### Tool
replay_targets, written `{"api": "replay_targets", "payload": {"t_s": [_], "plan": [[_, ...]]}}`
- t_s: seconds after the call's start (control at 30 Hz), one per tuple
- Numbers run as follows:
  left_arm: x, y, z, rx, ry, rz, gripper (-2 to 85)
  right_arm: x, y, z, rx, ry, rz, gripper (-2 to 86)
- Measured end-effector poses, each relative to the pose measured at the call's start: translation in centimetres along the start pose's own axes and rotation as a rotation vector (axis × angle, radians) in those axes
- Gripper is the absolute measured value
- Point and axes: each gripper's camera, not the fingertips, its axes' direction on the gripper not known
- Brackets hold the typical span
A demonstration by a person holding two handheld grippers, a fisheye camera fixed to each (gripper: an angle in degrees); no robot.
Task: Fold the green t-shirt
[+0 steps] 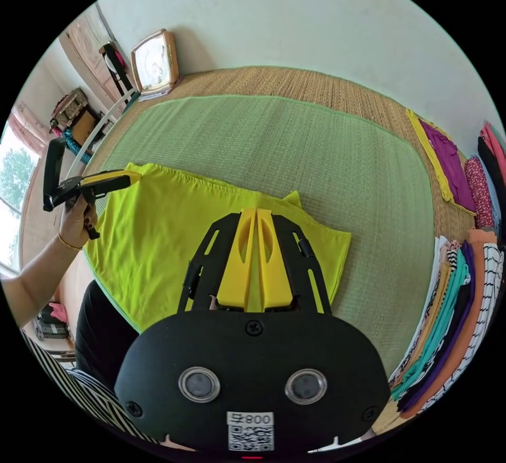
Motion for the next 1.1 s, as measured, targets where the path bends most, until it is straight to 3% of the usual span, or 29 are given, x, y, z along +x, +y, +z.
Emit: {"api": "replay_targets", "payload": {"t_s": [0.4, 0.77, 0.87, 0.97, 1.1], "plan": [[-2.4, 1.2, 3.3, -0.104, -0.049, -0.052, 0.5, 2.3, 0.0, 3.9, -0.094, -0.034, 0.06, 0.1], [-5.7, 7.3, -2.3, 0.081, 0.001, -0.119, 1.6, 5.1, 3.5, 0.5, 0.017, -0.105, 0.09, 0.2], [-7.8, 9.6, -2.0, 0.022, -0.084, -0.186, 1.1, 6.3, 4.9, 0.5, 0.014, -0.098, 0.11, 0.2], [-10.3, 11.2, -0.5, -0.065, -0.048, -0.241, 1.1, 7.9, 5.1, 2.6, -0.065, -0.11, 0.14, 0.2], [-11.3, 12.9, -2.2, -0.009, -0.006, -0.284, 2.2, 9.1, 5.4, 2.3, -0.079, -0.138, 0.152, 0.3]]}}
